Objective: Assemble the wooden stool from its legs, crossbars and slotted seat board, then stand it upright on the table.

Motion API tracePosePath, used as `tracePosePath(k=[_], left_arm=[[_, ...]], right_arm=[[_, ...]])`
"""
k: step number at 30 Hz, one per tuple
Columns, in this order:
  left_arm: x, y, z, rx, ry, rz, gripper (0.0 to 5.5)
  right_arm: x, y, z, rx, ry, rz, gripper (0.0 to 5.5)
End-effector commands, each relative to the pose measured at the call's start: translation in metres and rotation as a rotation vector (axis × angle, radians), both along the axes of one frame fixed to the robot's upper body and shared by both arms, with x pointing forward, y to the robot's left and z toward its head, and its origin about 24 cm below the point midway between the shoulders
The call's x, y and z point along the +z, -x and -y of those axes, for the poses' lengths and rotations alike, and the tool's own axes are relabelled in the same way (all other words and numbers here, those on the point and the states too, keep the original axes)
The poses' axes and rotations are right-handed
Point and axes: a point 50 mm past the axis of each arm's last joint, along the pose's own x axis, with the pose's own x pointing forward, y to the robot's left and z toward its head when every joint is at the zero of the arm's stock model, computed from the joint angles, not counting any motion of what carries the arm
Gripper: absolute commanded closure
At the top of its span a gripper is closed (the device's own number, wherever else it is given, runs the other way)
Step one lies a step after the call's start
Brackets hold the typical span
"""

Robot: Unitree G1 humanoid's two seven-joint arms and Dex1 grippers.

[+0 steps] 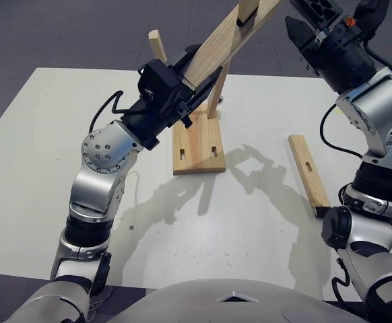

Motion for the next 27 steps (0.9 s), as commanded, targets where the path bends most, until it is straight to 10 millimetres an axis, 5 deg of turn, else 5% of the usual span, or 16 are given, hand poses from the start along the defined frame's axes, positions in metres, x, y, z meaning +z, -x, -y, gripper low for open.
tracePosePath(k=[1, 24, 27], left_arm=[[-0.004, 0.003, 0.003, -0.03, -0.042, -0.007, 3.46], [-0.006, 0.004, 0.005, -0.11, 0.015, -0.102, 3.46], [-0.008, 0.004, 0.004, -0.115, 0.0, -0.107, 3.46]], right_arm=[[0.005, 0.004, 0.003, 0.035, -0.066, 0.006, 0.64], [0.012, 0.013, 0.001, 0.153, -0.145, 0.027, 4.44], [0.01, 0.014, -0.001, 0.16, -0.14, 0.031, 4.44]])
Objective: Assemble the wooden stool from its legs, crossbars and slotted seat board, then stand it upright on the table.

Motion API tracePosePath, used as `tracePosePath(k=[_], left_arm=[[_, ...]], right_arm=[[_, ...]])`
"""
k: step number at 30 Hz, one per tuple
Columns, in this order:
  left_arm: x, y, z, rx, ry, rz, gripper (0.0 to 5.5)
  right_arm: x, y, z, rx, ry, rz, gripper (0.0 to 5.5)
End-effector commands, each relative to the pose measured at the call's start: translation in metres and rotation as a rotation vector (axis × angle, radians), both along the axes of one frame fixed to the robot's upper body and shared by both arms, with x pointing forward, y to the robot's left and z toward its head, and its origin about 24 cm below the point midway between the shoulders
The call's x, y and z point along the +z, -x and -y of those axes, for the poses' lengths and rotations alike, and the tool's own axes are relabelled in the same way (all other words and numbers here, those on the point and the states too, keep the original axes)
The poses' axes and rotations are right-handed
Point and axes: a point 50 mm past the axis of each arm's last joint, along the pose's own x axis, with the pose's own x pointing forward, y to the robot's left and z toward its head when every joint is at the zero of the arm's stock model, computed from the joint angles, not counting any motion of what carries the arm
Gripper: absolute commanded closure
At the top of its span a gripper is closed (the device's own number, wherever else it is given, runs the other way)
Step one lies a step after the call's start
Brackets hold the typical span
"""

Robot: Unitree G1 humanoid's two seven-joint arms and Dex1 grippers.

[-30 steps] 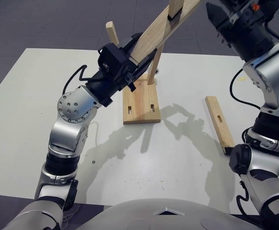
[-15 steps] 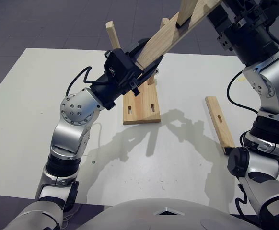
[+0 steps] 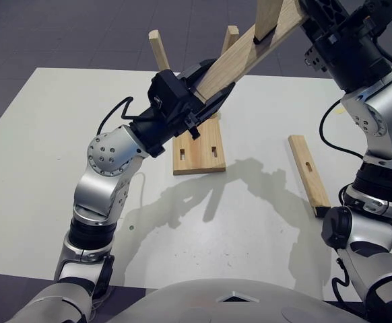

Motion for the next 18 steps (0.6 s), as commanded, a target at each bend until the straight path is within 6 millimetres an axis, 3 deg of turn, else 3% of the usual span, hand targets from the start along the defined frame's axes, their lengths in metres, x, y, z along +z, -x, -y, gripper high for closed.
tracePosePath(k=[1, 5, 7, 11, 14, 18], left_arm=[[-0.001, 0.0, -0.002, -0.012, -0.016, -0.022, 3.46], [-0.003, -0.001, -0.002, -0.001, -0.044, -0.017, 3.46], [-0.001, -0.001, -0.007, 0.012, -0.011, -0.044, 2.99], [0.031, 0.007, -0.043, -0.079, 0.362, -0.202, 2.35], [0.059, 0.016, -0.08, -0.144, 0.571, -0.196, 1.92], [0.079, 0.009, -0.126, 0.036, 0.767, -0.123, 1.29]], right_arm=[[0.002, 0.006, -0.003, 0.028, 0.004, 0.031, 4.44], [-0.002, 0.005, -0.004, -0.008, 0.039, 0.026, 4.44], [-0.006, 0.002, -0.003, -0.072, 0.069, 0.01, 4.45], [-0.033, -0.001, 0.011, -0.256, 0.163, -0.098, 4.47], [-0.058, 0.004, 0.02, -0.36, 0.199, -0.209, 4.47], [-0.086, 0.012, 0.015, -0.466, 0.286, -0.31, 4.47]])
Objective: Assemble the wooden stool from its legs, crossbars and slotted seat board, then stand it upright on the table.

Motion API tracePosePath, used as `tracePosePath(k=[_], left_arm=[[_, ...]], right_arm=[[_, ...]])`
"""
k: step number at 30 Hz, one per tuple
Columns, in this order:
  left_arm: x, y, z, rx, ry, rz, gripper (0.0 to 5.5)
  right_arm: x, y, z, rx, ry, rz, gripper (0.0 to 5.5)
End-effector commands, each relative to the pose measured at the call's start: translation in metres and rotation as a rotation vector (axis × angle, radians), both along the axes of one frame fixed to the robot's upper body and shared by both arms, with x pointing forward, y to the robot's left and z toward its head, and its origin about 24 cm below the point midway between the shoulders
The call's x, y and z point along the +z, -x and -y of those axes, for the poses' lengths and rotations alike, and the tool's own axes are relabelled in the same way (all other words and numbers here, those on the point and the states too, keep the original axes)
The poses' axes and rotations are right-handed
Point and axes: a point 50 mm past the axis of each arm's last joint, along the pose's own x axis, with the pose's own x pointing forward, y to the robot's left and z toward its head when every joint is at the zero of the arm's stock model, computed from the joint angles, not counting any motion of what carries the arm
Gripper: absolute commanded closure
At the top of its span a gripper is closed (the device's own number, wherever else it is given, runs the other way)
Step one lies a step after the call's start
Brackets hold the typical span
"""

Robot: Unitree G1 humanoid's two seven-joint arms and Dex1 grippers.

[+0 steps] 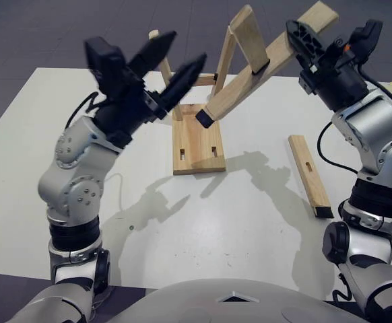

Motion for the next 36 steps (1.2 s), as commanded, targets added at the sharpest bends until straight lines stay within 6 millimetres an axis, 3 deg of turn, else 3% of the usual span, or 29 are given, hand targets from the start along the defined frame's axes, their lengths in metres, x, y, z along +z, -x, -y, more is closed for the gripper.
tracePosePath(k=[1, 7, 12, 15, 22, 36], left_arm=[[0.042, 0.0, -0.067, 0.226, 0.271, 0.023, 1.07], [0.02, -0.01, -0.05, 0.286, 0.188, -0.096, 0.12], [0.008, -0.015, -0.037, 0.267, 0.143, -0.142, 0.1], [0.004, -0.017, -0.036, 0.278, 0.127, -0.151, 0.1], [-0.003, -0.02, -0.03, 0.267, 0.109, -0.172, 0.1], [-0.014, -0.022, -0.021, 0.232, 0.108, -0.203, 0.1]], right_arm=[[-0.04, 0.013, -0.001, -0.208, 0.114, -0.149, 4.47], [-0.069, 0.019, -0.01, -0.303, 0.193, -0.218, 4.47], [-0.073, 0.018, -0.013, -0.34, 0.222, -0.215, 4.47], [-0.076, 0.016, -0.009, -0.386, 0.353, -0.196, 4.47], [-0.077, 0.015, -0.007, -0.393, 0.508, -0.108, 4.46], [-0.053, -0.002, -0.021, -0.313, 0.474, 0.071, 4.46]])
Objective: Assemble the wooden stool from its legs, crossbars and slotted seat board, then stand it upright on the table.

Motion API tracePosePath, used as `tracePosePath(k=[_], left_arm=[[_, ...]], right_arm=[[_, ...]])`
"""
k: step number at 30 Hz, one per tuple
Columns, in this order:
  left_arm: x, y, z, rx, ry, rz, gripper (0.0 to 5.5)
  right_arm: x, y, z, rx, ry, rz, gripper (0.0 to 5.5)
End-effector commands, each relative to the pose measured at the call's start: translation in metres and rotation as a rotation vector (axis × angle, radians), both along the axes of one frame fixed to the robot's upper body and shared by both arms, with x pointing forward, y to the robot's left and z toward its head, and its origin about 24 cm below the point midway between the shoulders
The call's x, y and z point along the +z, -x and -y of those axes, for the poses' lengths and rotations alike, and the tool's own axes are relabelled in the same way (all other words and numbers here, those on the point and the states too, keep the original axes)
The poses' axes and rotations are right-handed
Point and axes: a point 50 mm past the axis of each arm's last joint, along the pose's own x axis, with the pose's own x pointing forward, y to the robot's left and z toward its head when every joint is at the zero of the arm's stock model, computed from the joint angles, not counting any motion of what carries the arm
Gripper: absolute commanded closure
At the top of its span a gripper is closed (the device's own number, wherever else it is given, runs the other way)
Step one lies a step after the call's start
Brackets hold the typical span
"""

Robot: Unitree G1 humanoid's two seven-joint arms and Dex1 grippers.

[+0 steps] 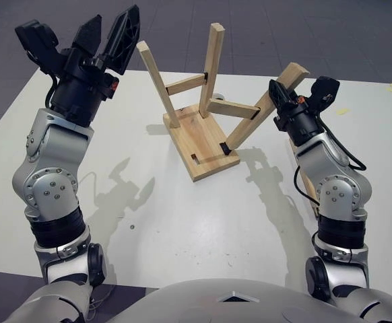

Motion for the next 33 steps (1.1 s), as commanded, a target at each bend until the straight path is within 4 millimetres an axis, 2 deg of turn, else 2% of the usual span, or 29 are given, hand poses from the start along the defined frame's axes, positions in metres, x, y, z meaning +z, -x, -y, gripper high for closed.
tracePosePath(k=[1, 10, 15, 20, 28, 33], left_arm=[[-0.007, -0.002, 0.005, -0.021, -0.006, -0.026, 0.1], [-0.011, -0.001, 0.012, -0.058, 0.007, -0.037, 0.1], [-0.011, -0.001, 0.013, -0.073, 0.007, -0.036, 0.1], [-0.011, -0.001, 0.014, -0.074, 0.008, -0.036, 0.1], [-0.011, -0.002, 0.014, -0.07, 0.008, -0.037, 0.1], [-0.011, -0.002, 0.015, -0.079, 0.011, -0.037, 0.1]], right_arm=[[0.003, -0.005, 0.002, -0.014, 0.019, 0.011, 4.46], [0.017, -0.009, -0.01, 0.105, 0.019, 0.121, 4.47], [0.023, -0.016, -0.002, 0.196, 0.095, 0.2, 4.47], [0.018, -0.022, 0.001, 0.291, 0.131, 0.212, 4.47], [0.004, -0.025, 0.009, 0.34, 0.155, 0.177, 4.47], [0.004, -0.027, 0.013, 0.342, 0.161, 0.184, 4.47]])
